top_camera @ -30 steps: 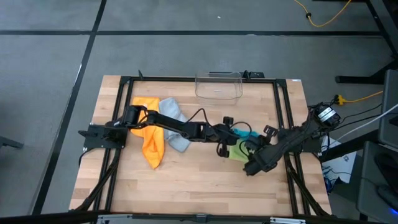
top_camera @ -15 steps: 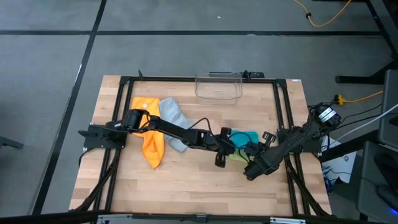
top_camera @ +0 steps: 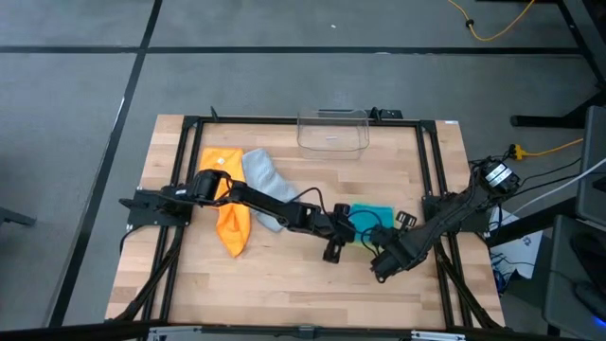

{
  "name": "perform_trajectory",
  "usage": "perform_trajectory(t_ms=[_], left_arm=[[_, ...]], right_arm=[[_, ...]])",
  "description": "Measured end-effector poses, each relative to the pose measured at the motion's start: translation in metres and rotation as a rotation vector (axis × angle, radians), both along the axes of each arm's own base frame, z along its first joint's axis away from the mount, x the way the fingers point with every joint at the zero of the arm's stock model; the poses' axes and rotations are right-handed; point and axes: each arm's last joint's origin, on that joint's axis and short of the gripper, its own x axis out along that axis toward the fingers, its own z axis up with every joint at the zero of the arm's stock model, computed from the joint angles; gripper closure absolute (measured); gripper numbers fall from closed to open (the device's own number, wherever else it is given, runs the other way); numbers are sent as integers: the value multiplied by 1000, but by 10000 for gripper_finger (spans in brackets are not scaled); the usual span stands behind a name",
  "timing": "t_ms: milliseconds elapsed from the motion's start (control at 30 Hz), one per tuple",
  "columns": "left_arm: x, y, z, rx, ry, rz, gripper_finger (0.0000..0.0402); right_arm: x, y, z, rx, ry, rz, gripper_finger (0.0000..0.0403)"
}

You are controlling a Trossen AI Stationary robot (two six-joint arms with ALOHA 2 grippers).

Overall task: Fold microfiber towels
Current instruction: Stack the blue microfiber towel on top of the green microfiber towel

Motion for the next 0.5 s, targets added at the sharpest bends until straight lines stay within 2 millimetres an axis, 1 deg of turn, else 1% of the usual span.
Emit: perform_trajectory(t_ms=[167, 333, 500], left_arm=[[0, 0, 0, -38, 5, 26, 359], [-1, 1, -2, -52, 30, 42, 322], [-3, 0, -3, -51, 50, 43, 308]], right_arm=[[2, 1, -1, 16, -20, -1, 334], [1, 3, -1, 81, 23, -18, 282], [0, 5, -1, 144, 67, -31, 252]])
